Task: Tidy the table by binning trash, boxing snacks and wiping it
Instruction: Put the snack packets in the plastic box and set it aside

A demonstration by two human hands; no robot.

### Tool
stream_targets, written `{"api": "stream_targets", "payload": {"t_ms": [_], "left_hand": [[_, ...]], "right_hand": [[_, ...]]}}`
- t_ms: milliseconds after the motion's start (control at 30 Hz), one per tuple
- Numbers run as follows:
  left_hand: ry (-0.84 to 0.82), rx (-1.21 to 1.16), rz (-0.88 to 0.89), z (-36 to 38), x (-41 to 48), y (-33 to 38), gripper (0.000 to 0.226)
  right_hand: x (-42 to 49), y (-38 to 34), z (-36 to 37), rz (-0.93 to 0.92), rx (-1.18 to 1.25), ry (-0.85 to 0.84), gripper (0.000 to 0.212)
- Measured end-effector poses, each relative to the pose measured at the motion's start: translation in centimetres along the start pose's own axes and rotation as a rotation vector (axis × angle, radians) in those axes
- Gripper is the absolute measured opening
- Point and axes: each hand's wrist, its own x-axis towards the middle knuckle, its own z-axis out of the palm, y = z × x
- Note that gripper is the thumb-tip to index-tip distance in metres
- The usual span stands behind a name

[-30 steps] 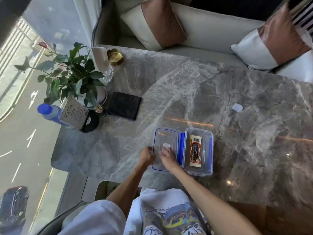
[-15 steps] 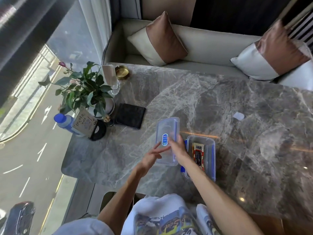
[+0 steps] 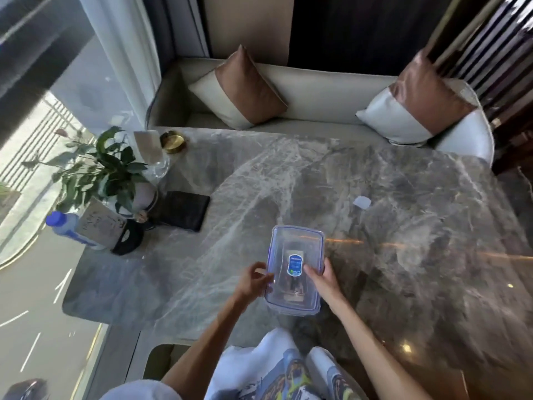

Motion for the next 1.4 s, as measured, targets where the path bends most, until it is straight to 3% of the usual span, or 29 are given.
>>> {"api": "stream_targets", "payload": {"t_ms": [133, 200, 400, 633, 833, 1000, 1400], "left_hand": [[0.09, 0.514, 0.063, 2.2, 0.2, -0.5, 0.016], [0.144, 0.61, 0.049, 3.0, 0.4, -0.8, 0.024], [0.205, 0.704, 0.044, 4.0, 1.1, -0.4, 0.018], [0.185, 0.766, 0.056, 3.6, 1.9, -1.0, 0.028], [0.186, 0.782, 0.039, 3.7, 2.3, -1.2, 0.027], [0.18, 0.778, 0.016, 3.7, 2.7, -1.6, 0.027], [0.18, 0.741, -0.043, 3.7, 3.8, -1.3, 0.024]], "right_hand": [[0.6, 1.4, -1.1, 0.05, -0.167, -0.028, 0.061], [0.9, 1.7, -0.9, 0.081, -0.197, -0.016, 0.064], [1.8, 2.2, -0.1, 0.073, -0.318, 0.156, 0.048], [2.1, 2.5, 0.3, 0.047, -0.334, 0.215, 0.046], [1.7, 3.3, 0.5, 0.067, -0.276, 0.216, 0.041], [1.1, 3.2, 0.4, 0.091, -0.147, 0.175, 0.049], [2.1, 3.4, 0.6, 0.164, -0.116, 0.172, 0.049]]}}
